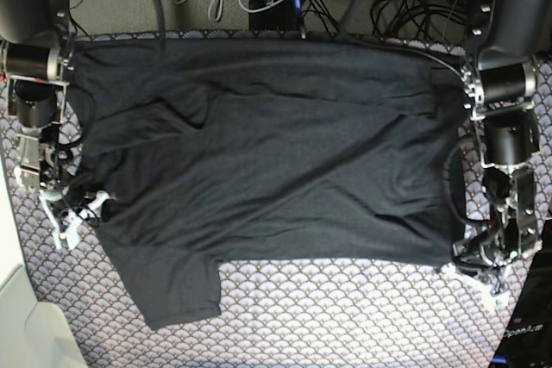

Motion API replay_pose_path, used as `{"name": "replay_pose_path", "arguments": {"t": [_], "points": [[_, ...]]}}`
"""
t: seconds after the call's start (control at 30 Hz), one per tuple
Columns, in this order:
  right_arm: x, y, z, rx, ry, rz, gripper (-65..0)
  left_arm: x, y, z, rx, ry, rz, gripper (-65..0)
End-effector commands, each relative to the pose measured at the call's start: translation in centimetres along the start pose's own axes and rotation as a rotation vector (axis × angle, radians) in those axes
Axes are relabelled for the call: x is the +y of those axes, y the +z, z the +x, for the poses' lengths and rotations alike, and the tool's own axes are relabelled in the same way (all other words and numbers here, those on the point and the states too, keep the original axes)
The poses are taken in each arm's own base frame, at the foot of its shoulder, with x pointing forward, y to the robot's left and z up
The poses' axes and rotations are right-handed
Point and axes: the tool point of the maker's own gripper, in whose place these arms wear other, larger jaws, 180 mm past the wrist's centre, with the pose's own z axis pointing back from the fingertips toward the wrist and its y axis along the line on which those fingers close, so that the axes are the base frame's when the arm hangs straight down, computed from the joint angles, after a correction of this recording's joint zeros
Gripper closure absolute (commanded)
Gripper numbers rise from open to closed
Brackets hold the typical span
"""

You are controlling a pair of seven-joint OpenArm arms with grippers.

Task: Fold the T-shirt properly
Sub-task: 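Lift the grasped hem corners with both grippers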

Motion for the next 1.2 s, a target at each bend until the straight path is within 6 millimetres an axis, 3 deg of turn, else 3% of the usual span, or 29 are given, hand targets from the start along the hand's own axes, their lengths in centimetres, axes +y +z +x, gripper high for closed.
{"name": "replay_pose_path", "arguments": {"t": [0.0, 0.33, 0.4, 0.57, 0.9, 0.97, 1.17], "points": [[-0.7, 0.4, 2.5, -0.056, 0.007, -0.007, -27.7, 0.3, 1.0, 3.2, -0.077, -0.001, 0.001, -0.5], [-1.1, 0.5, 2.6, -0.058, 0.003, -0.017, -25.2, 0.4, 1.1, 3.4, -0.083, -0.002, 0.005, -0.5], [-1.2, 0.6, 2.7, -0.060, 0.004, -0.019, -20.0, 0.4, 1.1, 3.4, -0.085, -0.002, 0.005, -0.5], [-1.2, 0.6, 2.9, -0.064, 0.004, -0.019, 0.0, 0.7, 1.1, 3.3, -0.077, -0.004, 0.011, -0.5], [-2.8, 1.4, 3.6, -0.084, 0.012, -0.041, 0.0, 2.0, 1.9, 3.8, -0.063, -0.011, 0.035, -0.5], [-2.9, 1.7, 4.5, -0.112, 0.012, -0.047, 0.0, 2.0, 1.9, 3.9, -0.065, -0.010, 0.034, -0.5], [-3.5, 3.3, 5.7, -0.169, 0.018, -0.069, 0.0, 1.6, 2.8, 6.4, -0.089, -0.012, 0.029, -0.5]]}}
